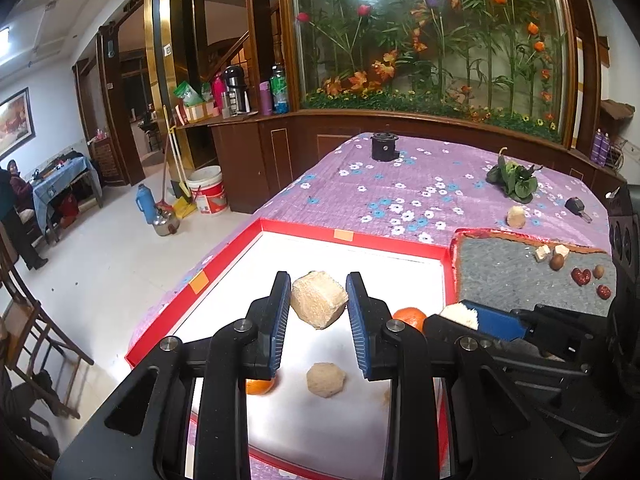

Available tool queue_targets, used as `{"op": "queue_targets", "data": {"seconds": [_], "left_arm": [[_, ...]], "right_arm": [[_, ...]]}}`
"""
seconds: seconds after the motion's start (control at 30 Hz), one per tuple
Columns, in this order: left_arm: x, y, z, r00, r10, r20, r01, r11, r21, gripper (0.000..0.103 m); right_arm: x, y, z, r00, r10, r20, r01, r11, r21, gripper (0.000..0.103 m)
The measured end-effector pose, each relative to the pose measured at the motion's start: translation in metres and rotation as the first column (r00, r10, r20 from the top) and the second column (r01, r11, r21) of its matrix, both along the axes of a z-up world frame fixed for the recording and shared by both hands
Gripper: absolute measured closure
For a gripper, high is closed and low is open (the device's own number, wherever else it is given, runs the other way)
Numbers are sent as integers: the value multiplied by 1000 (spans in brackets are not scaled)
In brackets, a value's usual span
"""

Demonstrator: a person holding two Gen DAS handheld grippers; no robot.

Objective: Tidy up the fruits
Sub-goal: 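Carry both held pieces into the white box and open both tools, then grasp a red jujube with the right tool while the left grasps a brown nut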

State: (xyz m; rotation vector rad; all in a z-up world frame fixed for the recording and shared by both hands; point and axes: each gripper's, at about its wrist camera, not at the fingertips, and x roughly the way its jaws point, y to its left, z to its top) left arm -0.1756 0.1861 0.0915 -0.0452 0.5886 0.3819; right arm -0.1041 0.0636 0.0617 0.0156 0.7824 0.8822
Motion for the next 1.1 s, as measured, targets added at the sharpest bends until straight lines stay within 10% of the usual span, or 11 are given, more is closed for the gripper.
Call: {"op": "queue_targets", "data": {"seconds": [0.37,0.5,0.7,1.1], "left_arm": [[9,10,-18,996,34,-85,-35,999,-18,74],[8,17,-23,993,56,-102,-59,998,-31,48],[7,10,-28,991,31,-128,-35,999,-23,45],[28,-96,-26,949,-258,-181,266,964,21,45]], "right_arm": [[1,12,-9,998,31,-45,-33,998,-44,62],[8,-7,1,999,-2,-45,3,1000,20,59],[33,-74,11,985,-166,-40,168,984,63,58],[51,-296,8,797,-601,-66,604,794,65,58]]}}
